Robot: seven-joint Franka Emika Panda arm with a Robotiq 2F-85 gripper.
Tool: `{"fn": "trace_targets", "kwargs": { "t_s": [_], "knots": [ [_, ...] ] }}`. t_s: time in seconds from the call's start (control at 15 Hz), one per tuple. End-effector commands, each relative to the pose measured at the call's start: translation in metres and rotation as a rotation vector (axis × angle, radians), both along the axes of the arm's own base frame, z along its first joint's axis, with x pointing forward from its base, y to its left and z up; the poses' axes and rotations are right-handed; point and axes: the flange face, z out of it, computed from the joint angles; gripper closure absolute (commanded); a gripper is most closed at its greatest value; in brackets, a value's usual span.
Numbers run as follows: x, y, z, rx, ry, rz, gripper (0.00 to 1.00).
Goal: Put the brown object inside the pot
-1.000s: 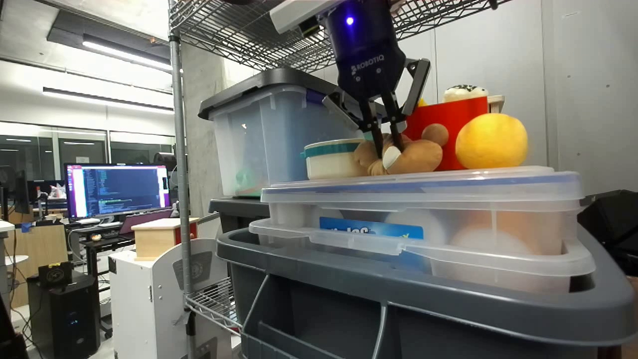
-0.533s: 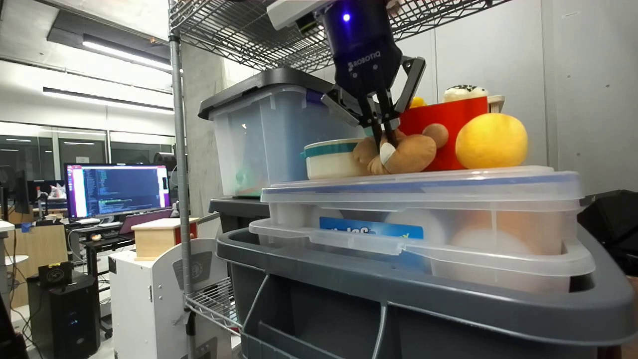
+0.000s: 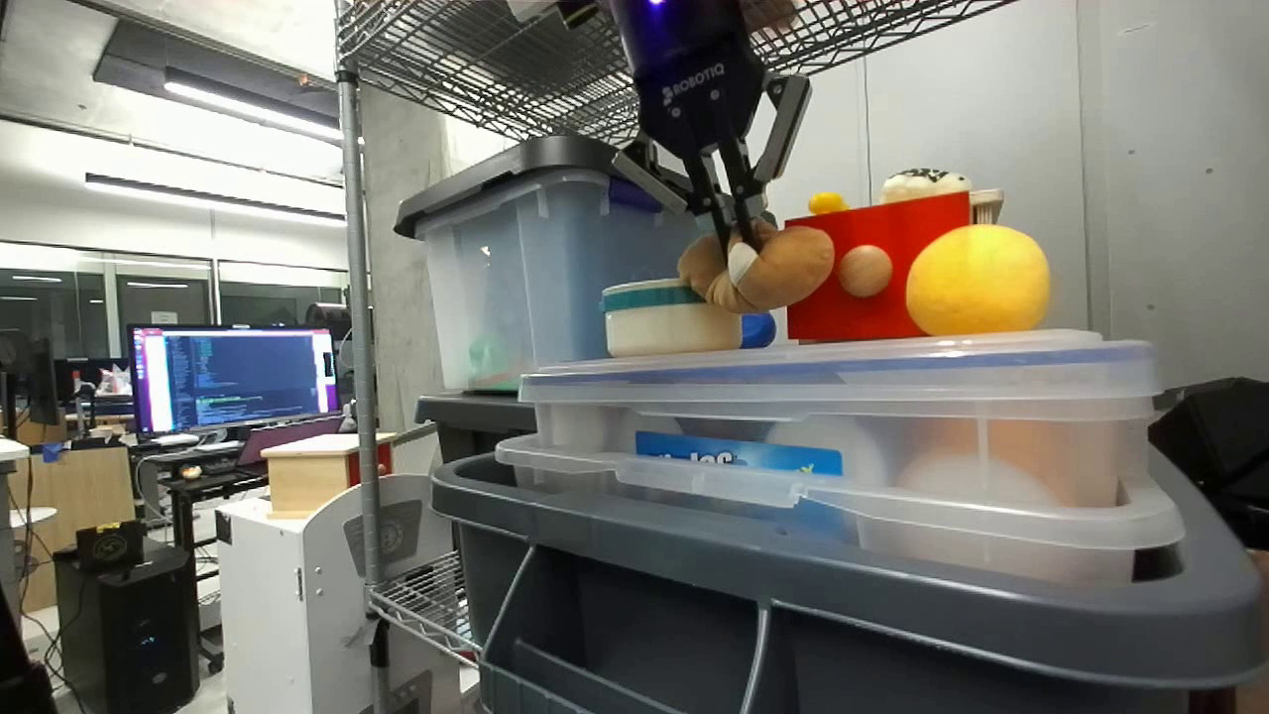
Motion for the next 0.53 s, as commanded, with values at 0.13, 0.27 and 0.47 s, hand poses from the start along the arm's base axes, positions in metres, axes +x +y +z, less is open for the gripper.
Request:
{"fn": "trace_targets", "kwargs": {
  "t_s": [0.13,0.27,0.47],
  "knots": [
    [-0.010,0.006,0.021,-0.009,-0.017,0.006,0.97],
    [-0.007,0.008,0.024,-0.006,-0.022,0.005,0.97],
    [-0.005,0.017,0.028,-0.002,-0.033,0.010,0.97]
  ]
}}
